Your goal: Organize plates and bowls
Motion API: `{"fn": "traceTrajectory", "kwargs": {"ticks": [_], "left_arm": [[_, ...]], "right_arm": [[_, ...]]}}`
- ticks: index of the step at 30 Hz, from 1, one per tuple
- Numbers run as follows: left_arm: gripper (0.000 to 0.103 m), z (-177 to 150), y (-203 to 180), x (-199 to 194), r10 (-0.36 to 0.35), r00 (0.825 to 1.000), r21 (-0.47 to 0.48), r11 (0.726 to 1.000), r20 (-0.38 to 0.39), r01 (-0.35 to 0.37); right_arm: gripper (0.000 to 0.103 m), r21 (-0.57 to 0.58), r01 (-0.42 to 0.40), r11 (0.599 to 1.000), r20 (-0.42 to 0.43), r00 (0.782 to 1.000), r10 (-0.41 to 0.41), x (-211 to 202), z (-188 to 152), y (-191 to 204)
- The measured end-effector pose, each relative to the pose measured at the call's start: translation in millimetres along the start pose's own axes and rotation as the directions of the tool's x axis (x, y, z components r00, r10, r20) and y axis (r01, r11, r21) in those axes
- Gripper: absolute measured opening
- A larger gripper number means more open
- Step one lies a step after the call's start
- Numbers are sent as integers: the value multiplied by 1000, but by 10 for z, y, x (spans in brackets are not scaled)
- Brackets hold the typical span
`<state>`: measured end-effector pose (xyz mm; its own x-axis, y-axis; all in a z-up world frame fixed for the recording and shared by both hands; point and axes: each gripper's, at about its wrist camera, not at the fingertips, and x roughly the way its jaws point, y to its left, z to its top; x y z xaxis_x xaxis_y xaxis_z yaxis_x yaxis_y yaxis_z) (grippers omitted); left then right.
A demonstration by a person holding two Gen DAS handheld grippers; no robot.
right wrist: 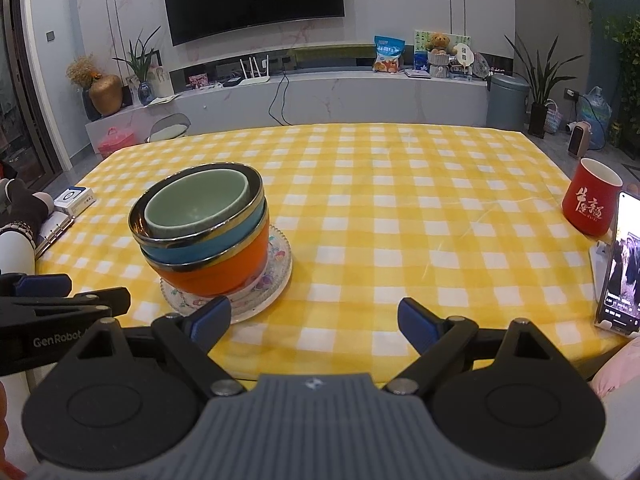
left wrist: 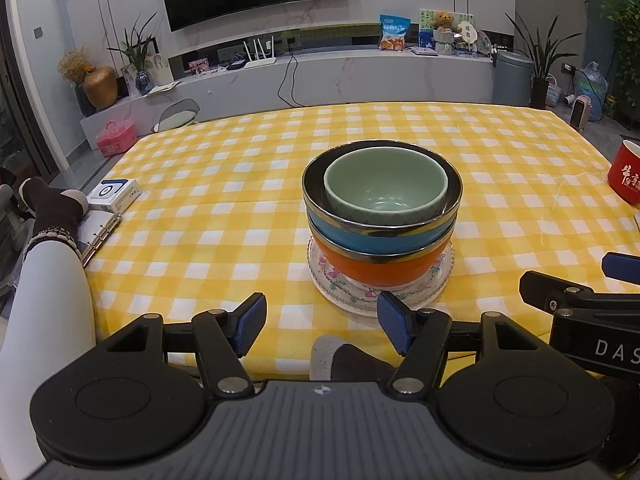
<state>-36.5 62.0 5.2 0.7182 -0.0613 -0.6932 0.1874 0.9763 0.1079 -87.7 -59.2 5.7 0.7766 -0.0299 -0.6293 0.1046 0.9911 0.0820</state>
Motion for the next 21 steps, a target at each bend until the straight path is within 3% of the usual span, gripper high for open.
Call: {"fn": "traceTrajectory", "kwargs": {"ticks": [21], "left_arm": [[75, -17, 5, -7, 11, 1000, 0, 1000, -2, -11]], "right_arm": [[89, -2, 1, 1000, -4, 1000, -1, 2, -16, 10]]}}
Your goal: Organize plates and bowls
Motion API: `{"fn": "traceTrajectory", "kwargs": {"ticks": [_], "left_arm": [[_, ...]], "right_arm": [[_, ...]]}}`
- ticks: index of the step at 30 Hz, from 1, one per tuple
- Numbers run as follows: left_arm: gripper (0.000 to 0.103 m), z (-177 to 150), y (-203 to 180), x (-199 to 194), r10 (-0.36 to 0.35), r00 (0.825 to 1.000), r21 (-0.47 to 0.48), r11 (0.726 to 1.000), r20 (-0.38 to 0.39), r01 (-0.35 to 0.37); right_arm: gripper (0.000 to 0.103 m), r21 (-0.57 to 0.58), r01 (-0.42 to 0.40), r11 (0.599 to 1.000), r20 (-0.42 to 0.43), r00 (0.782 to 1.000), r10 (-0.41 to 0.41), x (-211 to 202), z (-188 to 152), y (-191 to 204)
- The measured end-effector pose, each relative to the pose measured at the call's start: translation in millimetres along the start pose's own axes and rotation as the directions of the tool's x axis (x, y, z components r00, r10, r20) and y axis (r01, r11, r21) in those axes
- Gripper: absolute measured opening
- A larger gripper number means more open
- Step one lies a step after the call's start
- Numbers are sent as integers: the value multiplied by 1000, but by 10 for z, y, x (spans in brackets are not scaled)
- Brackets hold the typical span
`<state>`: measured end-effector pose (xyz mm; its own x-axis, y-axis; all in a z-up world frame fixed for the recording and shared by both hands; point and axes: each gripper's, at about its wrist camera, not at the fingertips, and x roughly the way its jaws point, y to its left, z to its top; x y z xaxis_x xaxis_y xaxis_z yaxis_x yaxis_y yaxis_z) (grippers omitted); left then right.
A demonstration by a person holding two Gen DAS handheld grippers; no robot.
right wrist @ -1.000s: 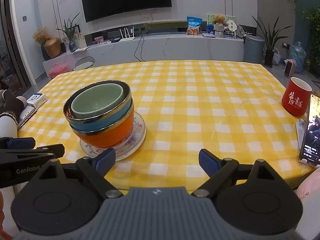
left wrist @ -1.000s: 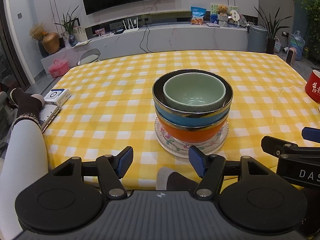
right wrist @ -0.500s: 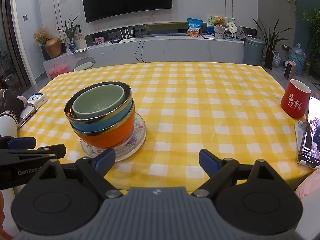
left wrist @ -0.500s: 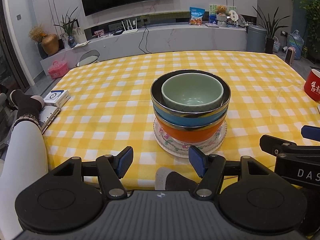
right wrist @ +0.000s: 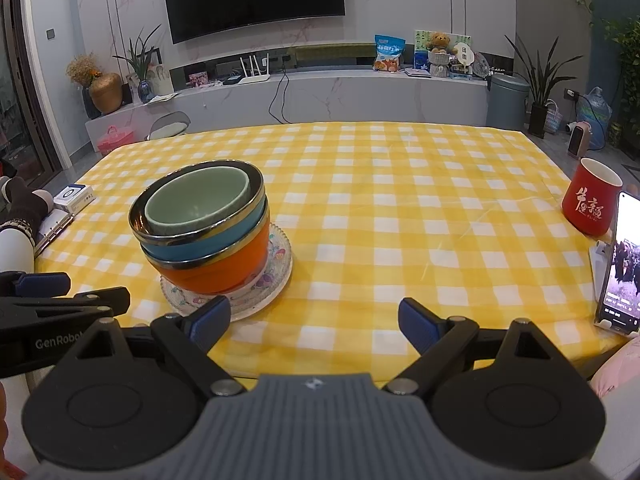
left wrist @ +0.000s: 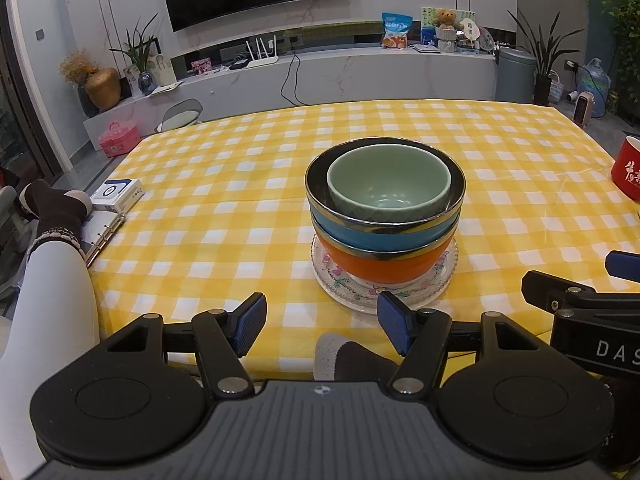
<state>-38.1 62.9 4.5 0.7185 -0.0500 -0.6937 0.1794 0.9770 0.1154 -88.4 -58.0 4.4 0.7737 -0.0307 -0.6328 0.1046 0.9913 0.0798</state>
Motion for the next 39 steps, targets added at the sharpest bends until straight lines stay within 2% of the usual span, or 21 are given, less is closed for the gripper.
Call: {"fn": "traceTrajectory", "kwargs": {"ticks": [39], "left_arm": [[75, -17, 10, -2, 2, 1000, 2, 1000, -5, -2]], "right_arm": [[90, -5, -1, 1000, -3, 1000, 1, 11, -1, 13]]}}
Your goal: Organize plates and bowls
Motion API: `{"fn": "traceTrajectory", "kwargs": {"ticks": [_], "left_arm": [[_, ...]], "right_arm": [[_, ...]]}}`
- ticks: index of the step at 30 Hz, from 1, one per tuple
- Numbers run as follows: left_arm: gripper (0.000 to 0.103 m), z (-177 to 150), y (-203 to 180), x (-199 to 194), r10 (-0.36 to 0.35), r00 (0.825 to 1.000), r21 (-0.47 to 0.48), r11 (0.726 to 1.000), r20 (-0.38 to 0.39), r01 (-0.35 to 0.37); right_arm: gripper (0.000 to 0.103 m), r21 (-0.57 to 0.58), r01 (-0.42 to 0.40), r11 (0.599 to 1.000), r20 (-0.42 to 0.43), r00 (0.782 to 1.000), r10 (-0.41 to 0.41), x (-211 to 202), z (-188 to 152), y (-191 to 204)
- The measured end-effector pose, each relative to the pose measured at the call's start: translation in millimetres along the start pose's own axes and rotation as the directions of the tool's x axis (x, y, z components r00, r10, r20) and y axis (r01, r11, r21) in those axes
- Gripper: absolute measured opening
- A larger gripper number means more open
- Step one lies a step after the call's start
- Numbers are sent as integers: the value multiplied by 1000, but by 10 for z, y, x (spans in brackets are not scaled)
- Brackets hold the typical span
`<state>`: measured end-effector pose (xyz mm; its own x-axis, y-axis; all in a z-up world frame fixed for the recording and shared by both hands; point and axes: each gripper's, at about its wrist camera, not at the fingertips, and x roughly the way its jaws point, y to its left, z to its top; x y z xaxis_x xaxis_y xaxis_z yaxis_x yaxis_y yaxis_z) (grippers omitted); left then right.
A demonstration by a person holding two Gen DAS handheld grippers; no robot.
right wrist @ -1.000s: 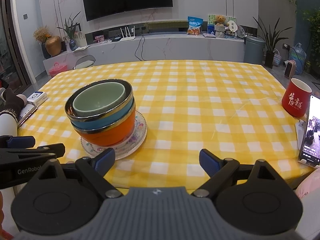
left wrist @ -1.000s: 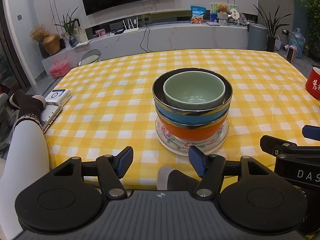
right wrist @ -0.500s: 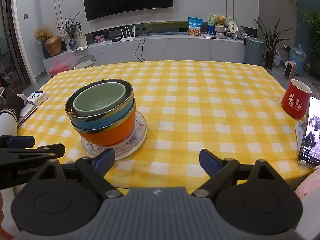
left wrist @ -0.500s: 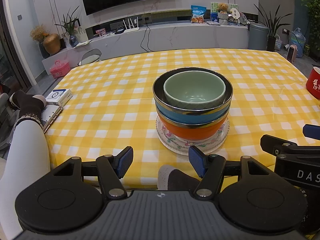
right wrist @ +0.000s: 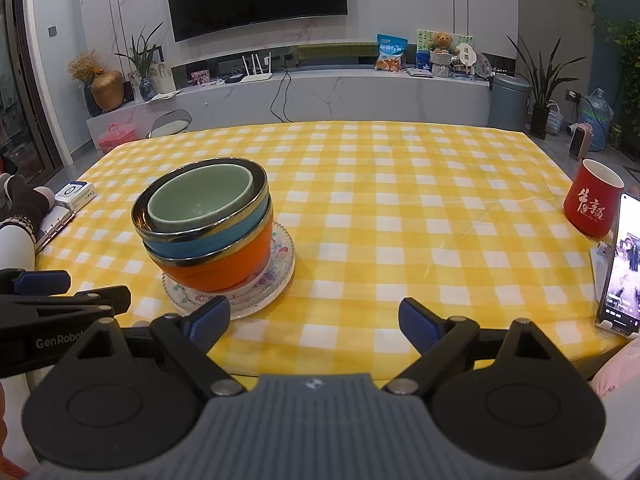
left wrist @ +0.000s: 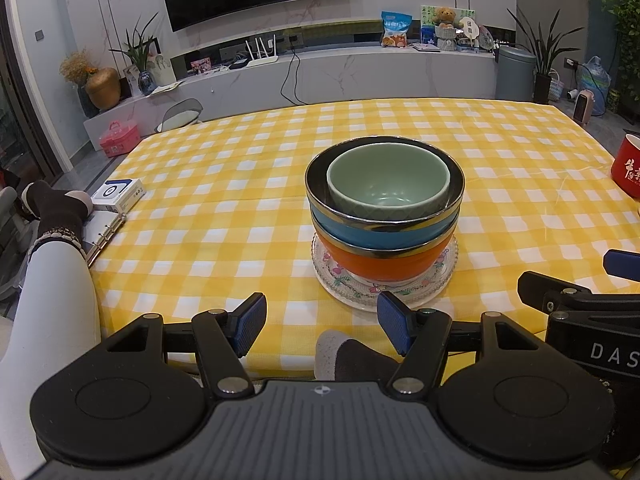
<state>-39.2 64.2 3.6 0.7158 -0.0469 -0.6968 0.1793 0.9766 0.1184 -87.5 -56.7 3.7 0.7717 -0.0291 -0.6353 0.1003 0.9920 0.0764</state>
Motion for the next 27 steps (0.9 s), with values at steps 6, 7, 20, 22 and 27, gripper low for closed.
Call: {"fn": "traceTrajectory", "kwargs": {"ticks": [6, 7, 20, 22, 27], "left_arm": [[75, -1, 2, -3, 1, 1000, 0, 1000, 2, -1], [75, 0, -1, -1, 1, 1000, 0, 1000, 1, -1], [75, -1, -4, -3, -1, 1000, 1, 1000, 1, 1], [75, 5, -2, 2, -5, 1000, 1, 1000, 0, 5], [75, 4, -3, 1, -4, 1000, 2, 1000, 1, 4]], "right_arm": [[90, -2, 0, 1000, 3, 1000, 0, -5, 6, 3], [90, -2, -1, 1000, 3, 1000, 1, -5, 6, 1], [90, -1, -1, 1000, 0, 1000, 1, 3, 2, 6], [90, -1, -2, 1000, -1, 1000, 2, 4, 3, 5], [90, -2, -2, 1000, -1, 1000, 2, 4, 3, 5]]}}
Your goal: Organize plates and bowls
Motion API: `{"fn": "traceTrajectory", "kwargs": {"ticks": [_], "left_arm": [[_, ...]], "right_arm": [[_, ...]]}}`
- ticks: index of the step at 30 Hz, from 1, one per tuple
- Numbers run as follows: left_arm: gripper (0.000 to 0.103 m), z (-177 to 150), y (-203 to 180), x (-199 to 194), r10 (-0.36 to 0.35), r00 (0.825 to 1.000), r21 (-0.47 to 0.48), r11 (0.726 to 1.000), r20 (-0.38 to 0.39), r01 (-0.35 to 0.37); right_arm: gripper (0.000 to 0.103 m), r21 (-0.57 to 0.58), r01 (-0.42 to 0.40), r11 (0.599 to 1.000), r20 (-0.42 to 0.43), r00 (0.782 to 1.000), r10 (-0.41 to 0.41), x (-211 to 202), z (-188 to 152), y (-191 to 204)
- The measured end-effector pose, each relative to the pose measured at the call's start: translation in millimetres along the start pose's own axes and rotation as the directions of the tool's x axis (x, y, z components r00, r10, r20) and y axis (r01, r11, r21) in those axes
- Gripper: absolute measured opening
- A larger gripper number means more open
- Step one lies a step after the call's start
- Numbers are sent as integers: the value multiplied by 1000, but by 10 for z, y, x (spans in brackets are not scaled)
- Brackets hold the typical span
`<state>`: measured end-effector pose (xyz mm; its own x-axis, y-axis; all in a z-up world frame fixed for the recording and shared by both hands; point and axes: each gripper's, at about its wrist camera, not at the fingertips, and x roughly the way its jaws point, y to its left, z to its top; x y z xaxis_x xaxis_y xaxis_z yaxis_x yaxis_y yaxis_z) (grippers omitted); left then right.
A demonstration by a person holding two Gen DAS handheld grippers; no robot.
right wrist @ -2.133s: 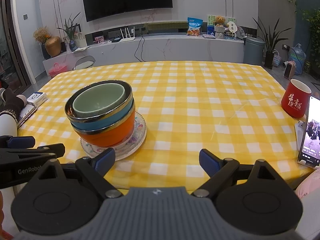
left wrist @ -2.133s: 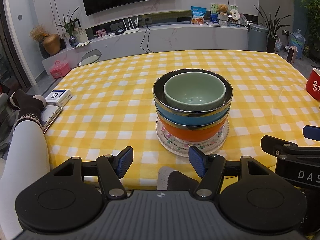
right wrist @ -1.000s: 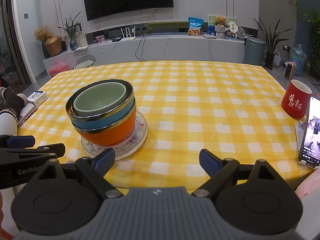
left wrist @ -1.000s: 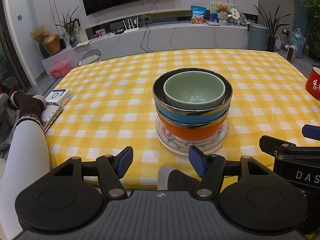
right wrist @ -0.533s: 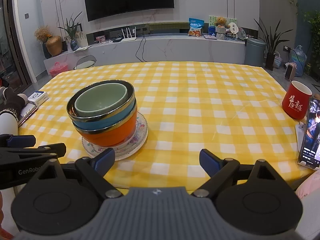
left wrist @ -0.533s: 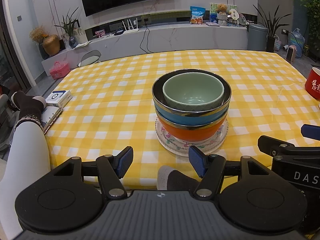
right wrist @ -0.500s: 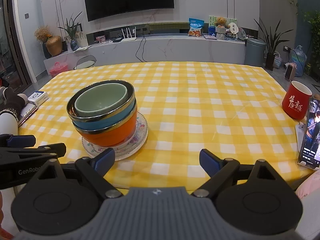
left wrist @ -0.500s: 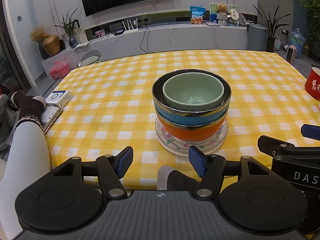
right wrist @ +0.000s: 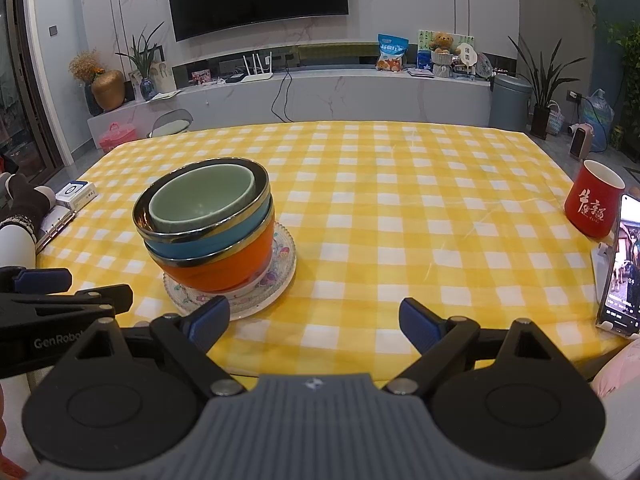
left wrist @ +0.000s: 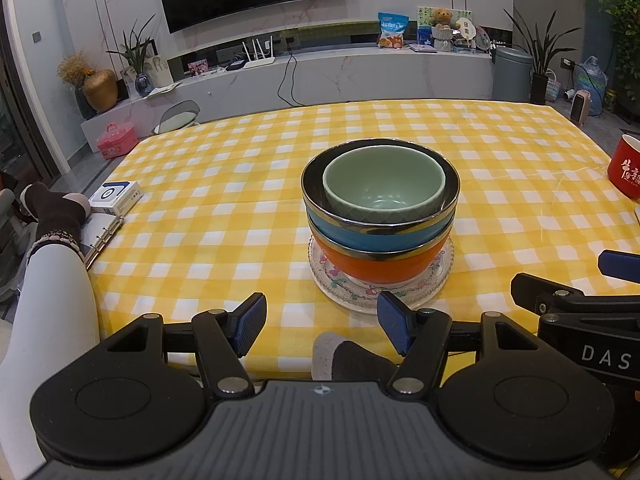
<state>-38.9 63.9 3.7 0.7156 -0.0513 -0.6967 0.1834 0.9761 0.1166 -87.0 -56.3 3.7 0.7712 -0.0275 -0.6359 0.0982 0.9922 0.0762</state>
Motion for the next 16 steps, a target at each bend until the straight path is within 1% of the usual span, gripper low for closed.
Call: {"fn": "traceTrajectory", "kwargs": {"ticks": [16], "left_arm": [[75, 48, -20, -4, 4, 1000, 0, 1000, 8, -4]], "right_arm": [[90, -2, -1, 1000, -6, 1000, 1, 25, -14, 6]]}}
